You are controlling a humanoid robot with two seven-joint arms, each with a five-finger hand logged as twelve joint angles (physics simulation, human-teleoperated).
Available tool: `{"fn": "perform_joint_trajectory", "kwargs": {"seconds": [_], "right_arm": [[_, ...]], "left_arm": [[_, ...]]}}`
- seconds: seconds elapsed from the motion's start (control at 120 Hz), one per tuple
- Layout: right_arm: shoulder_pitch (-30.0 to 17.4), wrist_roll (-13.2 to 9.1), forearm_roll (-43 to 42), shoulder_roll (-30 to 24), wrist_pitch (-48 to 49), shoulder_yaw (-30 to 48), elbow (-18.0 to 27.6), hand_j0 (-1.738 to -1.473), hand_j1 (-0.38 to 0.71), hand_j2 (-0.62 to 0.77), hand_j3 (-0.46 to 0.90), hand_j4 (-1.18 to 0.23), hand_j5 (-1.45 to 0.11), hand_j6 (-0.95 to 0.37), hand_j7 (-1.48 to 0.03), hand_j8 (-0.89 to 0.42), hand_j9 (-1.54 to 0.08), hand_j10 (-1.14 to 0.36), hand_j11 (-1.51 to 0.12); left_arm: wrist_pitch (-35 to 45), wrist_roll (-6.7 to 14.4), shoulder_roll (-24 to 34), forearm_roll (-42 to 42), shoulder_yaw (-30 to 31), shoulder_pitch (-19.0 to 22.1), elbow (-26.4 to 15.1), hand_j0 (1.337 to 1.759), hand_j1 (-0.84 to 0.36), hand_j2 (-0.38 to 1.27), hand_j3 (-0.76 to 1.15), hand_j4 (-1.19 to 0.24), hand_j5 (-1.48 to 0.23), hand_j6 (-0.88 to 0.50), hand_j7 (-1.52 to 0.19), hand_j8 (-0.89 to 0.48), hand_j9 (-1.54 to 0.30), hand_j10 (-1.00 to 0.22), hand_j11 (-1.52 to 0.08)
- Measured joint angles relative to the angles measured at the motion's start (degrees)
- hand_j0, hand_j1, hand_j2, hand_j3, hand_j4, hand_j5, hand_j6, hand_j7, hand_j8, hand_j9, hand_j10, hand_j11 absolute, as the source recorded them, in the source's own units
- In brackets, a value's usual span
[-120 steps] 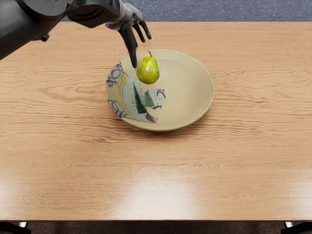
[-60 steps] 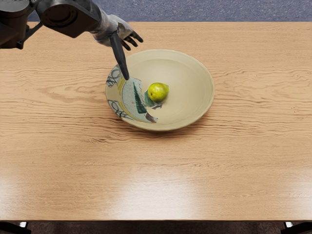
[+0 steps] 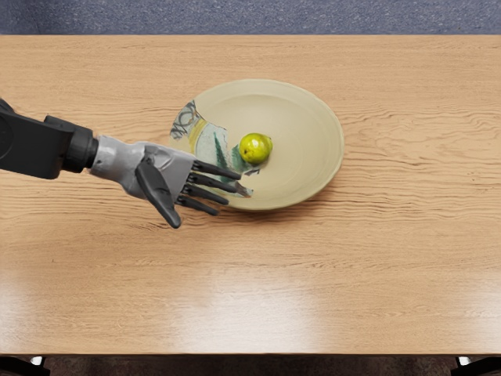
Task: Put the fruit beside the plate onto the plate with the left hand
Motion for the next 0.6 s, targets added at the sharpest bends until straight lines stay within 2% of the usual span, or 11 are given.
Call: {"fn": "perform_joint_trajectory", "kwargs": {"seconds": [0.092, 0.225, 0.35, 0.6], "right_arm": [[0.1, 0.0, 0.0, 0.0, 0.0, 0.0, 0.0, -1.658, -0.31, -0.01, 0.0, -0.03, -0.04, -0.03, -0.04, -0.03, -0.04, -0.03, -0.04], [0.1, -0.1, 0.0, 0.0, 0.0, 0.0, 0.0, -1.658, -0.31, -0.01, 0.0, -0.03, -0.04, -0.03, -0.04, -0.03, -0.04, -0.03, -0.04], [0.2, -0.1, 0.0, 0.0, 0.0, 0.0, 0.0, -1.658, -0.31, -0.01, 0.0, -0.03, -0.04, -0.03, -0.04, -0.03, -0.04, -0.03, -0.04], [0.2, -0.2, 0.0, 0.0, 0.0, 0.0, 0.1, -1.658, -0.31, -0.01, 0.0, -0.03, -0.04, -0.03, -0.04, -0.03, -0.04, -0.03, -0.04]], "left_arm": [[-1.8, 0.0, 5.0, -1.9, -3.4, 1.6, -4.1, 1.658, 0.33, 0.0, 0.0, -0.01, -0.02, -0.01, -0.02, -0.01, -0.02, -0.01, -0.02], [-2.9, 0.2, 11.4, -5.3, -5.0, 3.1, -7.3, 1.658, 0.31, 0.01, 0.0, -0.03, -0.05, -0.03, -0.05, -0.03, -0.05, -0.03, -0.05], [-3.2, 0.7, 18.3, -6.9, -5.2, 6.7, -7.7, 1.658, 0.3, 0.01, 0.0, -0.04, -0.05, -0.04, -0.05, -0.04, -0.05, -0.04, -0.05], [-3.4, 0.9, 21.9, -7.2, -5.7, 7.9, -7.1, 1.658, 0.33, 0.0, 0.0, -0.01, -0.02, -0.01, -0.02, -0.01, -0.02, -0.01, -0.02]]}}
